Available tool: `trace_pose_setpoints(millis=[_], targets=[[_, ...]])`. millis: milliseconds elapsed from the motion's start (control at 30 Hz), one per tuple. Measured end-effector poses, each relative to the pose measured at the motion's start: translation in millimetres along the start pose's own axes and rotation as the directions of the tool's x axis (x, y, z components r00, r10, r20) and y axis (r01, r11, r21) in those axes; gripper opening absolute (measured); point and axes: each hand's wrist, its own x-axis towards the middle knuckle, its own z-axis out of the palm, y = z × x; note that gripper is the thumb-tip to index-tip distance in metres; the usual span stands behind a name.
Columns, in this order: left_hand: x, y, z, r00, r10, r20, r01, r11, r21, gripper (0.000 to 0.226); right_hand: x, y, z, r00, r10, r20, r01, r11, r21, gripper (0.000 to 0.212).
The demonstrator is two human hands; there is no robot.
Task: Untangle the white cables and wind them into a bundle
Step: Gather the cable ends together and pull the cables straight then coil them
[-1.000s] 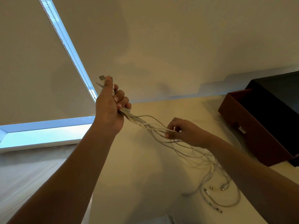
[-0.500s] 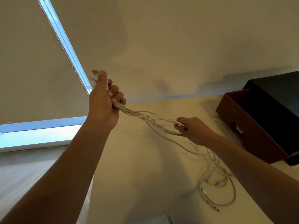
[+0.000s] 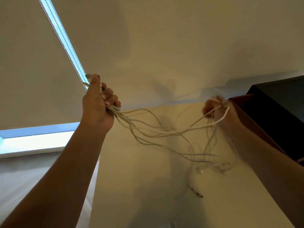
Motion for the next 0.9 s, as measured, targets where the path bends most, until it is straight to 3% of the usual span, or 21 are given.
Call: trace_pose_setpoints(millis=[33, 67, 100, 133, 167, 200, 267, 333, 433, 500, 567, 600, 633, 700, 833, 900], targets=[[0, 0, 1, 1.000, -0.005, 0.001, 0.005, 1.000, 0.001, 0.038, 3, -16, 3, 0.997, -0.067, 0.029, 0.066, 0.997, 0.039, 0.027], [0, -1, 2, 1.000, -0.007, 0.000, 0.007, 1.000, 0.001, 0.039, 4, -27, 3, 0.993, -0.104, 0.063, 0.110, 0.988, -0.107, 0.028], [0, -1, 2, 1.000, -0.009, -0.002, 0.009, 1.000, 0.002, 0.039, 3, -33, -1, 0.981, -0.128, 0.143, 0.173, 0.911, -0.375, 0.031], [0, -1, 1, 1.000, -0.010, -0.003, 0.010, 1.000, 0.002, 0.039, 3, -32, -7, 0.969, -0.095, 0.229, 0.226, 0.716, -0.660, 0.039], [0, -1, 0, 1.000, -0.011, -0.003, 0.011, 1.000, 0.002, 0.039, 4, -28, -14, 0.966, -0.080, 0.245, 0.251, 0.511, -0.822, 0.043], [1, -1, -1, 1.000, -0.012, -0.004, 0.012, 1.000, 0.003, 0.039, 6, -26, -19, 0.966, -0.145, 0.215, 0.256, 0.418, -0.872, 0.043], [1, -2, -4, 1.000, -0.013, -0.012, 0.013, 1.000, 0.002, 0.038, 1, -28, -20, 0.929, -0.327, 0.170, 0.320, 0.483, -0.815, 0.030], [1, -2, -6, 1.000, -0.015, -0.022, 0.015, 1.000, 0.002, 0.038, 0, -29, -19, 0.921, -0.322, 0.220, 0.361, 0.492, -0.792, 0.018], [3, 0, -7, 1.000, -0.005, -0.016, 0.005, 1.000, -0.002, 0.038, -3, -16, -31, 0.964, -0.103, 0.246, 0.265, 0.271, -0.925, 0.013], [4, 2, -7, 1.000, -0.003, -0.011, 0.003, 1.000, -0.009, 0.039, -12, -5, -43, 0.928, 0.246, 0.279, 0.265, 0.089, -0.960, 0.024], [4, 2, -5, 1.000, -0.004, -0.002, 0.004, 1.000, -0.003, 0.038, -31, 1, -37, 0.694, 0.694, 0.191, 0.364, -0.110, -0.925, 0.054], [4, 0, -4, 1.000, -0.008, 0.005, 0.008, 1.000, 0.004, 0.038, -38, 3, -33, 0.596, 0.793, 0.127, 0.421, -0.174, -0.890, 0.072], [3, -1, -1, 1.000, -0.013, 0.012, 0.013, 1.000, 0.011, 0.038, -41, 2, -28, 0.566, 0.815, 0.122, 0.466, -0.195, -0.863, 0.085], [0, -5, 4, 0.999, -0.023, 0.025, 0.022, 1.000, 0.021, 0.037, -44, -13, -9, 0.598, 0.748, 0.288, 0.519, -0.087, -0.851, 0.096], [-7, -15, 13, 0.996, -0.045, 0.073, 0.042, 0.998, 0.042, 0.037, -62, -41, 57, 0.618, 0.437, 0.654, 0.472, 0.459, -0.753, 0.103], [-12, -21, 19, 0.994, -0.047, 0.097, 0.042, 0.997, 0.058, 0.037, -75, -39, 95, 0.655, 0.236, 0.717, 0.493, 0.585, -0.644, 0.102]])
